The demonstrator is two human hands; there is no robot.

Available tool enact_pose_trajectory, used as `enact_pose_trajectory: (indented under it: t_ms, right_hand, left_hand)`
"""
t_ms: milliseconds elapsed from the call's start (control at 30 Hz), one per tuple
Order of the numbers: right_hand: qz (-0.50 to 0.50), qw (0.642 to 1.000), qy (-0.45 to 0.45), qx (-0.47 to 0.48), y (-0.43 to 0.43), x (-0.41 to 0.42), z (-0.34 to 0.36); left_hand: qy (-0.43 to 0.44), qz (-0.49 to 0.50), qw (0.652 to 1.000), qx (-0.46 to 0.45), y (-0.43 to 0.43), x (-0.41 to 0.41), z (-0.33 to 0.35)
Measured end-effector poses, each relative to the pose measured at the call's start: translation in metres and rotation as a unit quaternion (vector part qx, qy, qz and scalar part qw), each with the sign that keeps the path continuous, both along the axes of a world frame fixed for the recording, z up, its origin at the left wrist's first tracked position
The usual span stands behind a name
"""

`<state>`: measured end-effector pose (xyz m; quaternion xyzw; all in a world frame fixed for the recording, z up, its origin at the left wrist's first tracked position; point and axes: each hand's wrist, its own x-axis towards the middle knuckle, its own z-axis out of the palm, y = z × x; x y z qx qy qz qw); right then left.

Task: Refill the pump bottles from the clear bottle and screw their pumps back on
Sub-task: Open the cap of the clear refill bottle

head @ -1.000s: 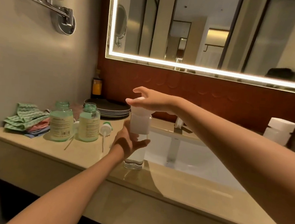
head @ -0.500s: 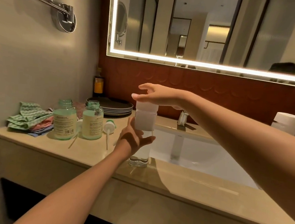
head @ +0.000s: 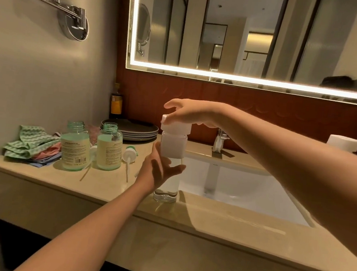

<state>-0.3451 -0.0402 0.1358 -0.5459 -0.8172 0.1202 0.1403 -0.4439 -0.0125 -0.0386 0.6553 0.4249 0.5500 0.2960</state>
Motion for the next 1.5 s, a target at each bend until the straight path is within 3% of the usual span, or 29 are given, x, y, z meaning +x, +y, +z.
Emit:
enact_pose_trajectory:
  t_ms: [133, 200, 300, 400, 467, 600, 733, 867, 967, 1133, 1267, 1500]
  right_hand:
    - [-0.076, 0.991, -0.072, 0.079, 0.001, -0.003, -0.005]
    - [-0.085, 0.992, -0.08, 0.053, 0.003, -0.002, -0.008]
    - [-0.054, 0.997, -0.042, 0.029, 0.005, 0.002, -0.006]
    - [-0.043, 0.998, -0.015, -0.044, 0.003, 0.005, 0.0]
    - [-0.041, 0.997, -0.026, -0.056, 0.001, 0.004, 0.0]
    - [-0.067, 0.991, -0.088, 0.071, 0.002, -0.001, -0.005]
    - [-0.058, 0.985, -0.125, 0.106, 0.007, 0.001, -0.008]
    - [-0.017, 0.999, -0.041, -0.009, 0.004, 0.003, -0.002]
    - [-0.01, 0.997, -0.057, -0.059, 0.003, 0.001, 0.002]
    - [-0.074, 0.989, -0.101, 0.073, 0.009, -0.007, -0.008]
    - [-0.029, 0.979, -0.155, 0.126, 0.015, 0.0, -0.016]
    - [0.049, 0.998, -0.026, -0.004, 0.013, 0.007, -0.012]
  left_hand:
    - [0.039, 0.016, 0.999, 0.006, -0.002, 0.0, 0.001]
    - [0.019, 0.015, 1.0, 0.001, -0.001, -0.001, -0.002]
    - [0.056, 0.033, 0.998, 0.012, -0.001, -0.002, -0.006]
    - [-0.002, 0.008, 1.0, -0.022, -0.002, -0.002, 0.0]
    - [0.025, -0.01, 0.999, -0.023, 0.002, -0.001, 0.002]
    - [0.054, 0.026, 0.998, 0.001, 0.003, -0.002, -0.002]
    - [0.056, 0.026, 0.998, 0.008, 0.001, -0.003, 0.0]
    - [0.049, 0.025, 0.998, 0.007, -0.004, -0.002, 0.0]
    - [0.034, 0.026, 0.999, -0.003, -0.002, -0.001, 0.001]
    - [0.059, 0.03, 0.998, -0.002, 0.003, -0.001, 0.0]
    - [0.056, 0.031, 0.998, -0.006, 0.003, -0.001, -0.001]
    - [0.046, 0.03, 0.998, -0.007, 0.003, 0.0, 0.001]
